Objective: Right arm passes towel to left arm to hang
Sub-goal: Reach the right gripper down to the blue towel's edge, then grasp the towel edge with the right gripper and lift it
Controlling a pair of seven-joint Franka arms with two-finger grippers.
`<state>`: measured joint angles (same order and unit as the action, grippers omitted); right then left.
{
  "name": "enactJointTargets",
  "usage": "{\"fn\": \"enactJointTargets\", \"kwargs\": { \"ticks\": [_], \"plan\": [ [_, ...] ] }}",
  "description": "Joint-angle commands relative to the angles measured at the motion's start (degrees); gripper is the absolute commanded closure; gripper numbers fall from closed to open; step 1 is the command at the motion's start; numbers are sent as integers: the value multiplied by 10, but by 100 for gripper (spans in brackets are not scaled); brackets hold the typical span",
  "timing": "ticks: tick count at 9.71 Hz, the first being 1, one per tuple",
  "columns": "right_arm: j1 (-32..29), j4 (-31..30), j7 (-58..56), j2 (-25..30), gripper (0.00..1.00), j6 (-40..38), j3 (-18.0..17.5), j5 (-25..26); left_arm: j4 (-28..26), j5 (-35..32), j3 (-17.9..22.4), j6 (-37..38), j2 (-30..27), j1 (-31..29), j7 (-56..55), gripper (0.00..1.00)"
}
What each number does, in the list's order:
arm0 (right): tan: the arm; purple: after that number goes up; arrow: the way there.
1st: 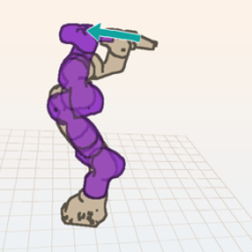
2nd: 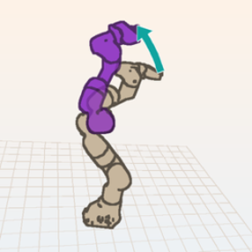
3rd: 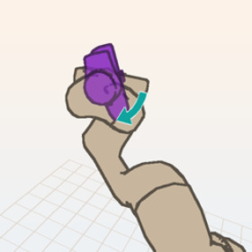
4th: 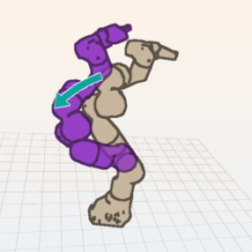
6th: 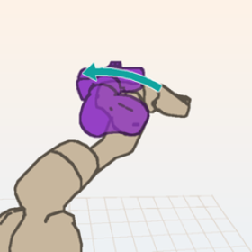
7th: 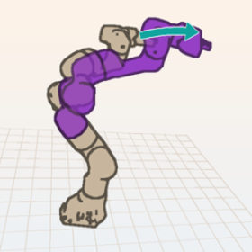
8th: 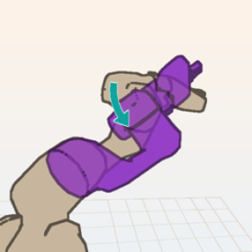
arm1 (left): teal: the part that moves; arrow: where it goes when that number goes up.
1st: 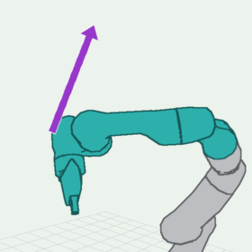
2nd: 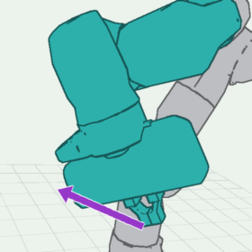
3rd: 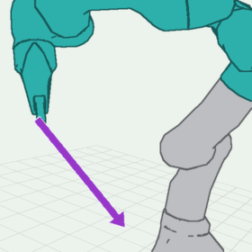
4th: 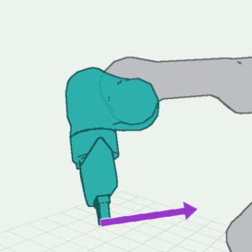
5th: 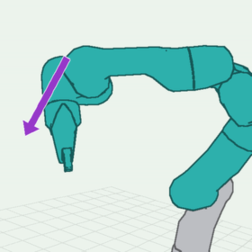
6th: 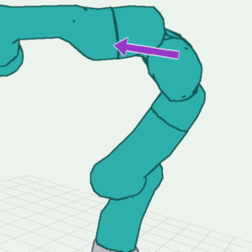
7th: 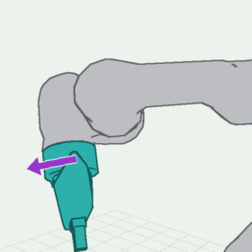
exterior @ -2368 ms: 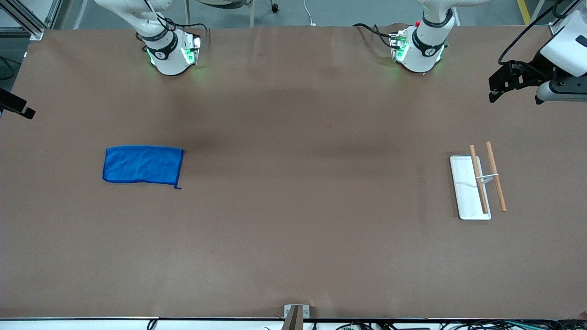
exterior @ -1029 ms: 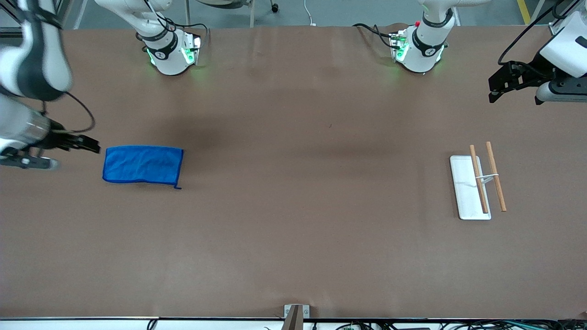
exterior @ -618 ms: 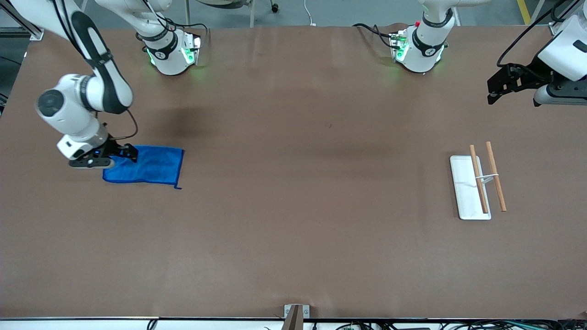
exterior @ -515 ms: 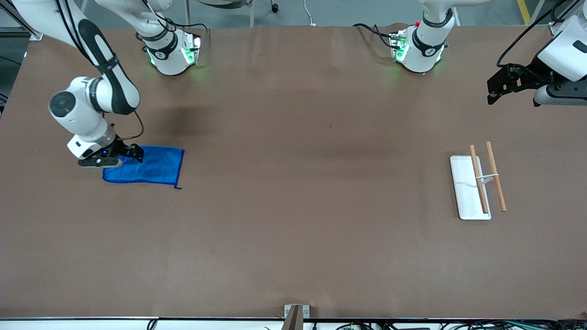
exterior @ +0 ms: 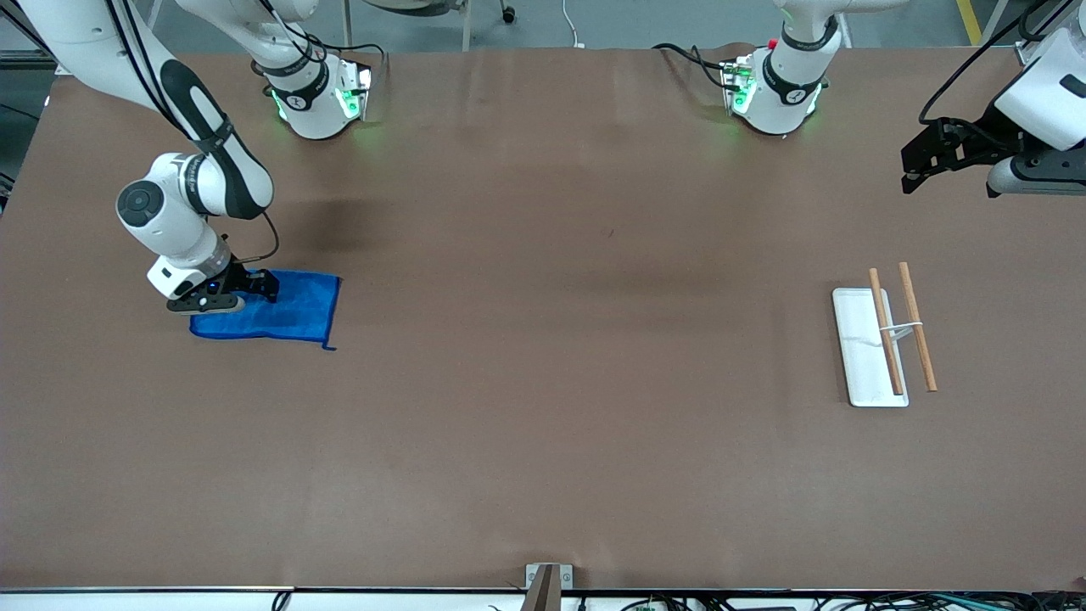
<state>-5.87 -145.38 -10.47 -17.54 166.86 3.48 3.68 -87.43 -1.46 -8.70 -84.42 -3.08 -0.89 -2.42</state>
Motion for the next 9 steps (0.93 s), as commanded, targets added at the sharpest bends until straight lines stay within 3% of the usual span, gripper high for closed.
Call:
{"fn": "enactJointTargets", "kwargs": {
  "ticks": [1,4,5,7,9],
  "plan": [
    [-6,-4,-1,5,99,-10,-6,3,-7,8,-1,0,8,-3,9,0],
    [8,49,37,69,100,-191,-11,-2,-7,8,0,0,8,-2,9,0],
    [21,89,68,90,100,-276,-21,-2,-7,8,0,0,7,-3,11,0],
    [27,201,142,100,100,-445,-72,-3,-8,8,0,3,6,-3,14,0],
    [31,279,151,99,100,-539,-86,-9,-8,8,0,3,6,-3,14,0]
  ]
}}
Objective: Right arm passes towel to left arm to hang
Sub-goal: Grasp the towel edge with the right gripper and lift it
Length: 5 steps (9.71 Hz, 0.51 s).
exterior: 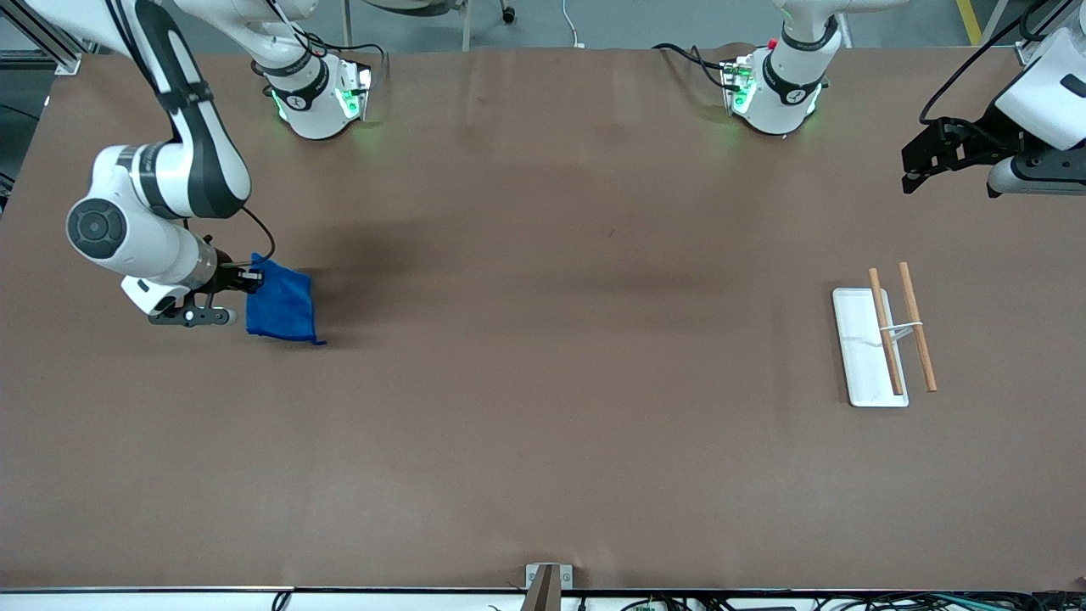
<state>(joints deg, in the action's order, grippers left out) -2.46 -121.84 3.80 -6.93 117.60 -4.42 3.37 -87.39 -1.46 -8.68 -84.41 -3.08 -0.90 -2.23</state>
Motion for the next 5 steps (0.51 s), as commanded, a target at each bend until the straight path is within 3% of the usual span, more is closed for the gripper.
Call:
{"fn": "enactJointTargets", "kwargs": {
  "ticks": [1,3,5],
  "plan": [
    [-4,94,14,-6,100,-99,-22,-49,-8,8,0,4,6,-2,12,0],
    [5,182,89,-8,100,-159,-76,-74,-8,8,0,4,6,-2,13,0],
    [6,218,147,-8,100,-149,-147,-111,-8,58,1,0,11,-3,17,0]
  ]
}}
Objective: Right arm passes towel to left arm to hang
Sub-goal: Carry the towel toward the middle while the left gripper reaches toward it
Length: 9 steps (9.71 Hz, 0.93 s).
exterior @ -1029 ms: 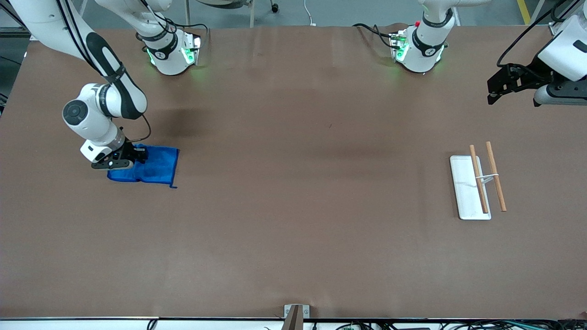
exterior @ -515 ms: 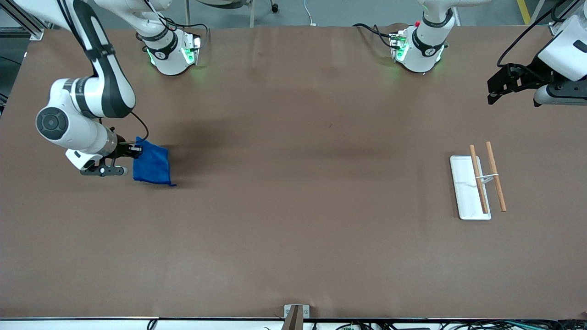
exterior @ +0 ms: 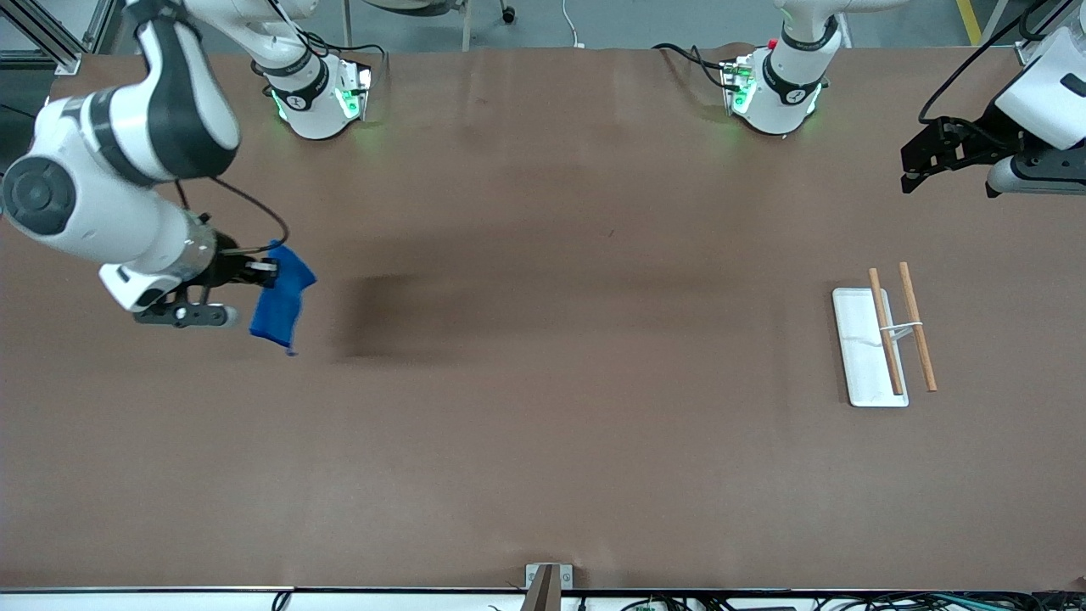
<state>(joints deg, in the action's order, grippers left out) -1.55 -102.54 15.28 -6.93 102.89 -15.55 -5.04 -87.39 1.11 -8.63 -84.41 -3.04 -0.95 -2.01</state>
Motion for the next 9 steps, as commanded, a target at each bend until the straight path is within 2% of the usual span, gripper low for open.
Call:
{"fn": "enactJointTargets", "kwargs": {
  "ticks": [1,3,5,6,7,9],
  "plan": [
    [-2,27,36,-8,100,36,-52,-87,-9,84,1,-6,34,-4,14,0],
    [8,27,39,-11,100,107,-86,-176,-20,206,3,-30,65,-4,16,0],
    [26,26,79,-32,100,218,-142,-220,-65,380,3,-78,105,-23,58,0],
    [29,28,92,-45,100,268,-174,-236,-87,434,2,-101,132,-22,110,0],
    [30,27,92,-54,100,321,-201,-269,-92,487,-1,-114,178,-20,152,0],
    [32,30,93,-69,100,389,-245,-321,-117,664,-4,-112,256,-18,217,0]
  ]
}}
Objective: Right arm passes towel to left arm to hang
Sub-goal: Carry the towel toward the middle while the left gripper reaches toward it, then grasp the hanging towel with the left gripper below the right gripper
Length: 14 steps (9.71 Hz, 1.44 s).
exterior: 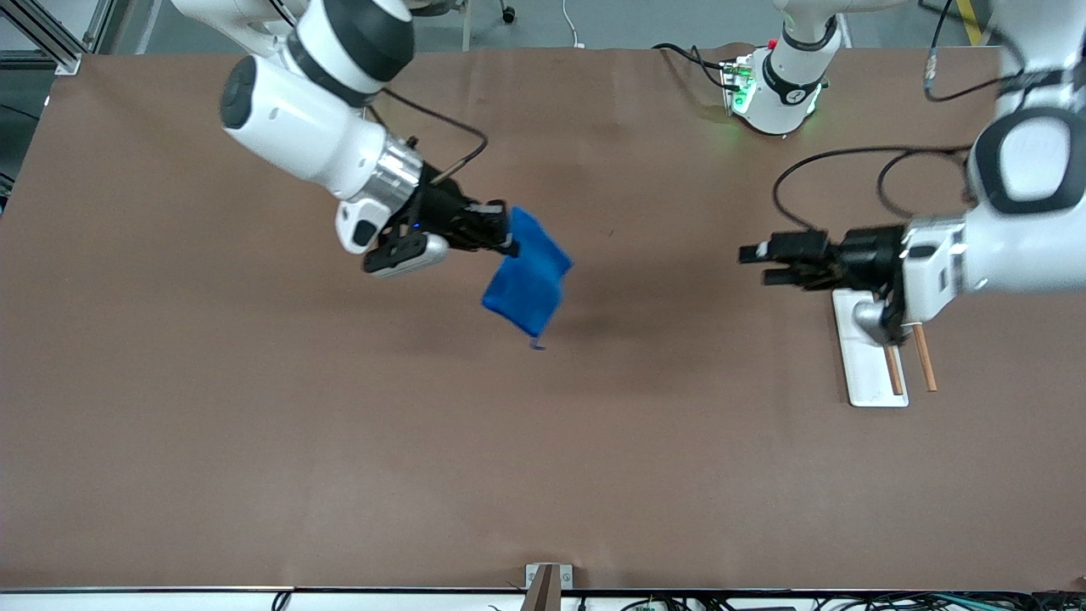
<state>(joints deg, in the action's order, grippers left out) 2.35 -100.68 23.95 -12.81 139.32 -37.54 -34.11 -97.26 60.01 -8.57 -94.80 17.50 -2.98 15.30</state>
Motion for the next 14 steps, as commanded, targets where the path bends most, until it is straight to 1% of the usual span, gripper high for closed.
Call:
{"fn": "enactJointTargets", "kwargs": {
  "ticks": [1,2,3,4,5,7,9,10,12,14],
  "plan": [
    [-5,22,7,-13,100,43,-43,-60,-23,124,-16,-6,79,3,56,1],
    [-4,28,7,-14,100,60,-53,-99,-29,148,-33,0,93,-1,56,2],
    [4,40,7,-14,100,81,-62,-131,-45,181,-35,16,107,-1,58,3],
    [10,43,7,-18,100,104,-69,-163,-53,217,-36,52,131,1,65,4],
    [17,54,7,-28,100,124,-77,-178,-64,248,-37,92,147,0,77,5],
    [39,85,6,-75,100,188,-92,-212,-82,294,-37,152,157,-2,88,6],
    [65,105,6,-101,100,226,-92,-213,-87,314,-43,171,157,0,87,7],
    [70,108,6,-109,100,230,-92,-212,-91,316,-56,172,157,-4,87,9],
    [73,111,6,-112,100,230,-92,-213,-90,318,-58,184,156,-7,83,18],
    [73,111,6,-112,100,239,-92,-213,-88,324,-58,203,155,-18,76,23]
  ]
}}
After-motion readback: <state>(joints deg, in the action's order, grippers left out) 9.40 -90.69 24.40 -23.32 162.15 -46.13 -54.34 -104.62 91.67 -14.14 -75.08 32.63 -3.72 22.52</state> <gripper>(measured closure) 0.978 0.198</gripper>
